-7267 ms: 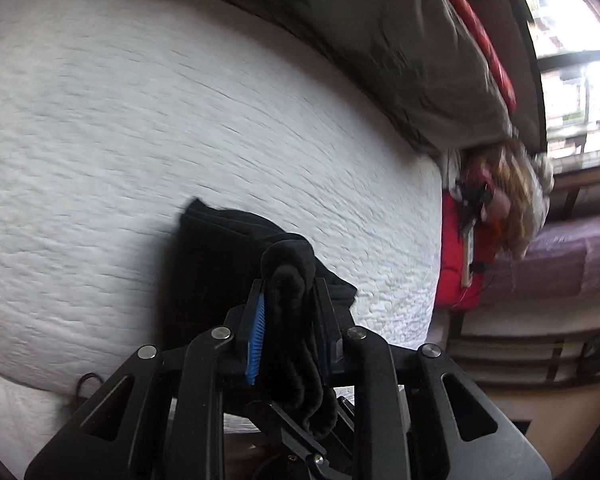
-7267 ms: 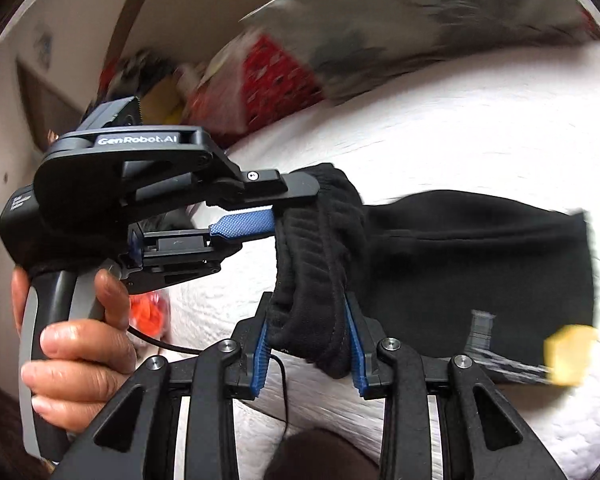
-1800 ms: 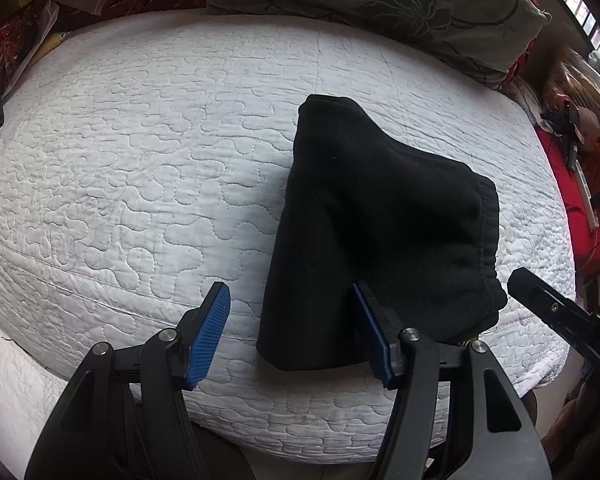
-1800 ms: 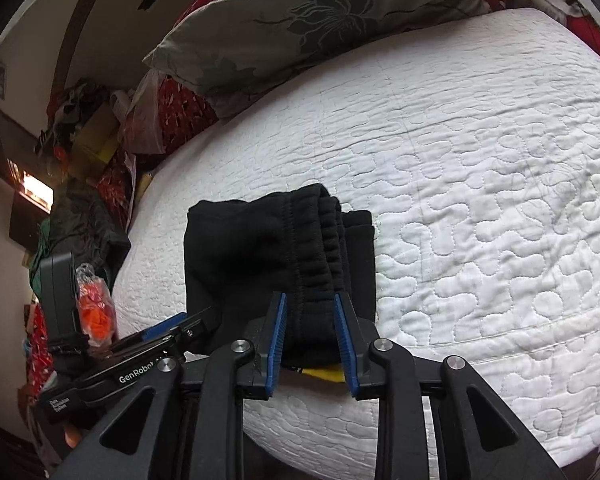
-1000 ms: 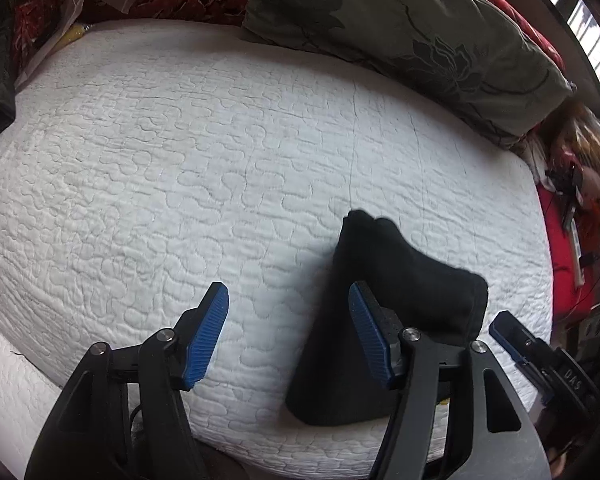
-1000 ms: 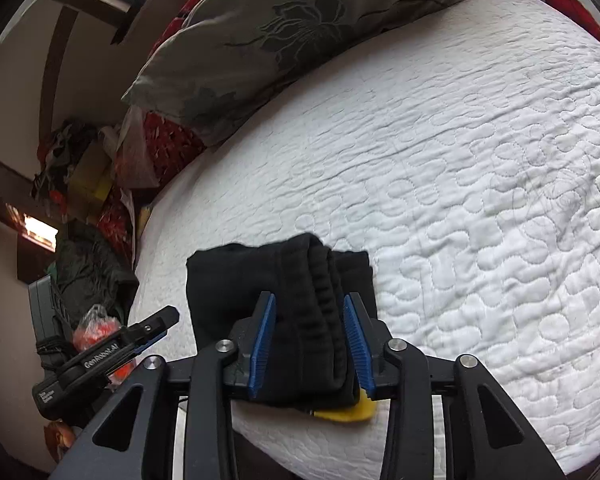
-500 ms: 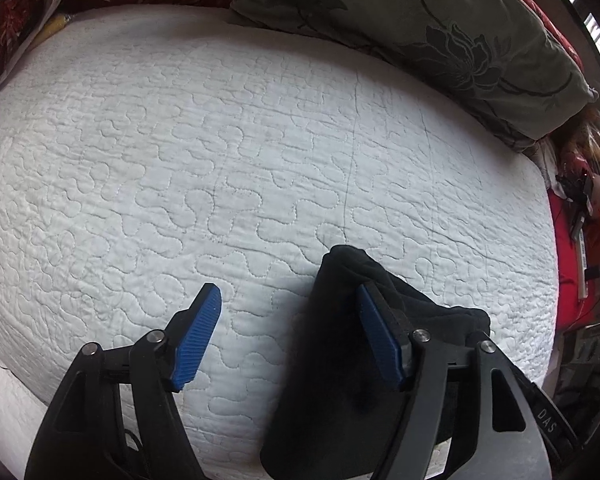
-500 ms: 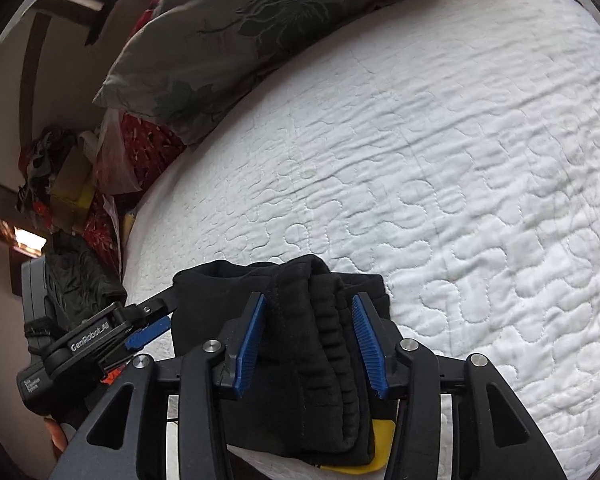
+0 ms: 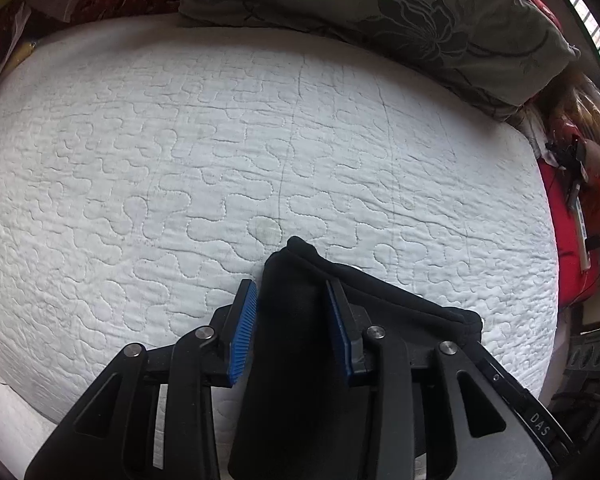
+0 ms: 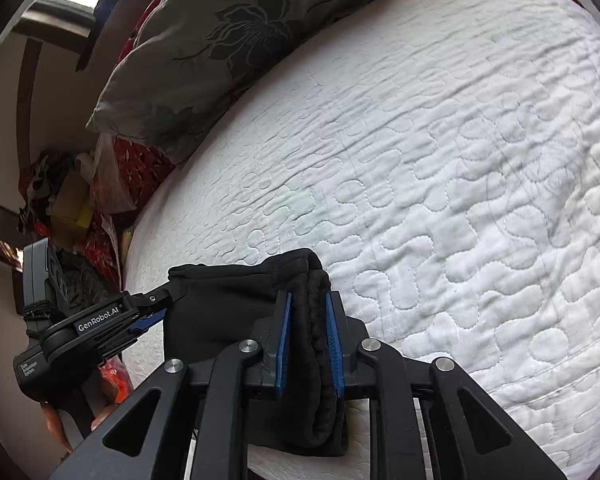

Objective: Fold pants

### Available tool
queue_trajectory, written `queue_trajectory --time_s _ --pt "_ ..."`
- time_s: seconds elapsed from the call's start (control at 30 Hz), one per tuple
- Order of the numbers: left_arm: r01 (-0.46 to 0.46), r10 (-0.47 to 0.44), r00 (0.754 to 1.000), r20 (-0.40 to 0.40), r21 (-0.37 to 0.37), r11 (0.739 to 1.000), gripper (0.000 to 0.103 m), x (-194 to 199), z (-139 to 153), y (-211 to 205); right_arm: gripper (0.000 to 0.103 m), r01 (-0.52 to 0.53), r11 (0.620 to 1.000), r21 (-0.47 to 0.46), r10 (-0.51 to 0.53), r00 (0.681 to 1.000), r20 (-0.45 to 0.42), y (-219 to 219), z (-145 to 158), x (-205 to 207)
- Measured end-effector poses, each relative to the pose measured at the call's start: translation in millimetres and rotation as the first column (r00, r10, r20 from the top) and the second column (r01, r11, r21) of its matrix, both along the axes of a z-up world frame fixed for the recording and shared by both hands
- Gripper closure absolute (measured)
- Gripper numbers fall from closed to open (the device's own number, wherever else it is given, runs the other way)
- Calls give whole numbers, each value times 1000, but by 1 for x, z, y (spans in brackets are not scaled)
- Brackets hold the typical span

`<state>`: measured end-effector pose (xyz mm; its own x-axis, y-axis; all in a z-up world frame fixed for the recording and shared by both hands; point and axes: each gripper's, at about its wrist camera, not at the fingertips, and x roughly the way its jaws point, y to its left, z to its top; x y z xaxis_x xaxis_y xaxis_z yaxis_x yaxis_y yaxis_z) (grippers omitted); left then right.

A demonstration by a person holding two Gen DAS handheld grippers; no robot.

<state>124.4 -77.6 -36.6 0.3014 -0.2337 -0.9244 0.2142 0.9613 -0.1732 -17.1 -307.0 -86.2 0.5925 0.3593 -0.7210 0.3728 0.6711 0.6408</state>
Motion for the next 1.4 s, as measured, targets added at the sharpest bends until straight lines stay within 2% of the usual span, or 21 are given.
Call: queue_trajectory --time_s 0.1,0.27,0.33,0.37,0.43,0.47,0.5,0.67,0.73,0.77,0.8,0.87,0.93,1.0,1.03,1.07,1.13,1.3,1.37,1.4 --pt "-7 6 1000 -20 -46 999 69 2 8 10 81 -13 1000 6 13 1000 -1 1 4 3" --pt "-58 55 998 -23 -110 992 67 -3 23 45 79 -18 1000 -1 18 1000 -4 4 8 3" --pt "-61 56 998 -39 -138 989 66 -13 24 60 78 -12 1000 24 12 1000 -3 2 9 -1" --pt "-56 49 998 -45 -160 986 64 -21 23 66 76 -6 999 44 6 1000 -1 0 10 -4" --pt "-36 29 999 -44 -183 982 53 -36 20 75 68 -16 997 77 15 1000 9 -2 12 -14" --pt "-30 24 999 -34 -183 983 45 -45 17 78 63 -26 996 84 25 1000 12 -1 13 -20" --pt "-26 22 1000 -22 -184 983 44 -53 15 79 61 -40 996 80 39 999 13 1 13 -26" --pt "2 -9 999 -43 -164 987 43 -73 -8 73 58 -96 994 51 96 995 -6 18 7 -40" --pt "-2 -8 998 -63 -154 988 37 -75 -17 67 57 -107 994 38 107 994 -22 25 3 -39" --pt "-8 -2 998 -67 -146 989 29 -77 -19 67 56 -108 994 31 109 994 -27 29 2 -39" --pt "-14 5 998 -70 -132 991 28 -77 -24 65 56 -107 994 19 107 994 -27 31 2 -38" --pt "-32 22 996 -88 -111 993 28 -76 -33 61 56 -107 994 -13 107 994 -26 36 3 -39" --pt "-46 35 994 -100 -112 993 35 -73 -32 59 60 -100 994 -33 99 995 -28 39 6 -40" --pt "-42 25 993 -117 -144 989 56 -71 -25 58 75 -95 995 -8 95 995 -28 38 9 -42" --pt "-42 25 993 -114 -156 987 58 -71 -20 60 76 -92 995 28 92 996 -14 36 12 -44" --pt "-42 29 995 -93 -138 990 58 -71 -14 61 76 -80 994 69 80 997 6 35 15 -47" --pt "-16 12 999 -49 -70 997 58 -71 -12 56 76 -77 994 83 75 997 26 35 18 -49" --pt "13 -14 1000 -23 -5 1000 52 -76 -22 42 78 -98 995 -10 97 994 -40 41 -10 -44" --pt "28 -28 1000 -3 7 1000 52 -78 -19 39 77 -84 996 8 84 996 -27 38 -13 -46" --pt "38 -38 999 1 1 999 52 -80 -16 34 71 -81 996 19 82 996 -29 37 -12 -46"
